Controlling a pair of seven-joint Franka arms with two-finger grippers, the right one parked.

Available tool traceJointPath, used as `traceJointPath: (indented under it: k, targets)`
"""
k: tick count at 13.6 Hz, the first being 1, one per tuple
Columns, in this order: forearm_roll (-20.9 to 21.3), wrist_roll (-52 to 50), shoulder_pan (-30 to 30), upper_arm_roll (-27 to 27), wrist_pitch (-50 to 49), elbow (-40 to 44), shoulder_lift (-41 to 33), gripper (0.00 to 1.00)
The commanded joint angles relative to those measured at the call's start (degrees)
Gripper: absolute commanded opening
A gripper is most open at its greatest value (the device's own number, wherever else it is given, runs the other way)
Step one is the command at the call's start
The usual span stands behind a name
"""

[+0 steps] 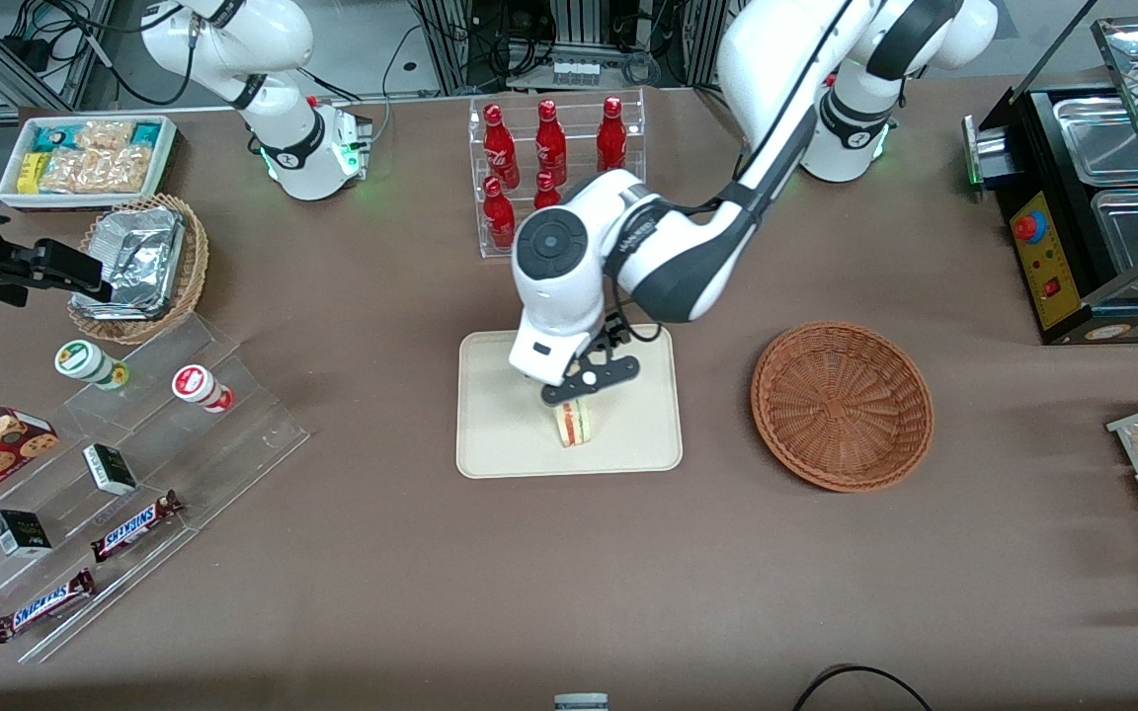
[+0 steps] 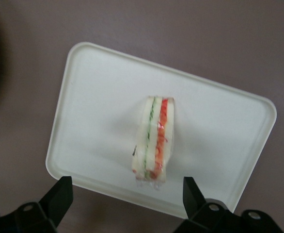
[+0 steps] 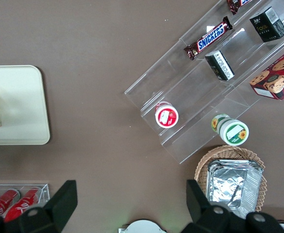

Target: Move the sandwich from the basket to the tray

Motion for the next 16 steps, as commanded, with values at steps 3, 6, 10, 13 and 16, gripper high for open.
traceJointPath:
  k: [3,6,10,13,16]
  targets:
    - [-2.03,8.54,6.97,-0.42,-3.69,-6.54,-7.58,1.0]
    - [-3.1,17.07,12.25,-0.42,-3.78,-13.4,-13.3,1.0]
    - [-4.24,29.72,18.49,-0.42,-4.04,-22.27,-20.68,1.0]
    - [-4.24,43.16,23.76,-0.33,-5.88,-28.09,-27.27,1.0]
    - [-4.5,54.24,29.47,-0.94,-10.18,-28.19,-30.53,1.0]
